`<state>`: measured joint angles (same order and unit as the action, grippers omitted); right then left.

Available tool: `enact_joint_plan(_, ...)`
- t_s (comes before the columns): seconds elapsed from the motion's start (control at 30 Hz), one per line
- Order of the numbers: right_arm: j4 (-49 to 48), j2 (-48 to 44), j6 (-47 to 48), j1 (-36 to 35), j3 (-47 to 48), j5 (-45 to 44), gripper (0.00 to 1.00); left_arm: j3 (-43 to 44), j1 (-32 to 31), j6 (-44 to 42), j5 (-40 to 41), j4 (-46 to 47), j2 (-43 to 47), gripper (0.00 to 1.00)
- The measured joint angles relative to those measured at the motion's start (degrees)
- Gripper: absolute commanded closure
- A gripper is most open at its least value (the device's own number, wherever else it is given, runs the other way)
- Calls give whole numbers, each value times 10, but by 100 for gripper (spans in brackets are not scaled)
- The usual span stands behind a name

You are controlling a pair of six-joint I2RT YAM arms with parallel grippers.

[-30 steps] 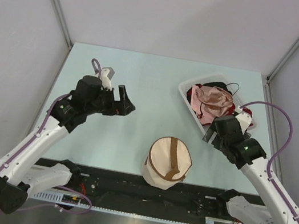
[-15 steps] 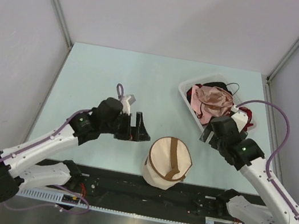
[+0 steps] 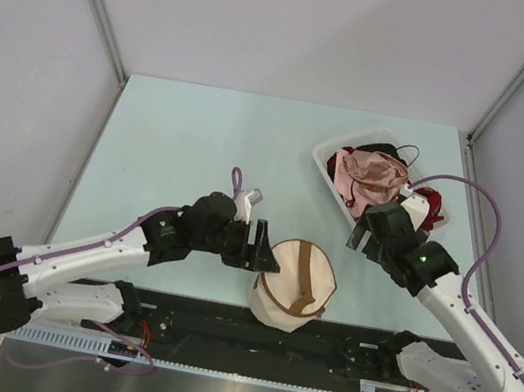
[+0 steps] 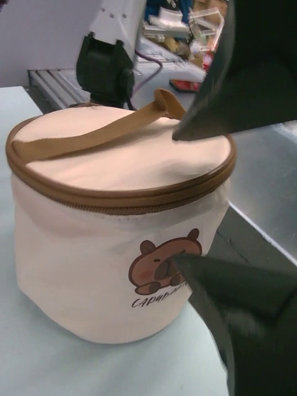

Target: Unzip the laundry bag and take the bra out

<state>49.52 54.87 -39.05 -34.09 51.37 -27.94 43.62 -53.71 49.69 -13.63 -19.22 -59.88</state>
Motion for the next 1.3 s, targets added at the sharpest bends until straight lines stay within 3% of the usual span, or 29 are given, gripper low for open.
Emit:
enact_joint_plan(0.03,0,0,0,0,0,0,0,0,0,2,0,2,-7,71)
enact_joint_plan(0.1,0,0,0,0,0,4,0,2,0,8,3,1,-17,96)
enact_joint_plan(0.13,0,0,0,0,0,6,0,10,0,3,4,-8,-22,100)
enact_joint_plan(0.47,2,-41,1,4,0,54,0,263,26,-133,36,-147,-161,100)
enact_joint_plan(0.83,-95,-147,31,15,-24,236,0,265,93,-281,-13,-161,-233,100)
enact_joint_plan(1.1,-179,-104,-18,42,-176,354,4,270,98,-323,-31,-163,-268,100)
enact_joint_plan(1.3,-280,-179,-101,43,-275,370,7,298,122,-335,-64,-169,-297,100)
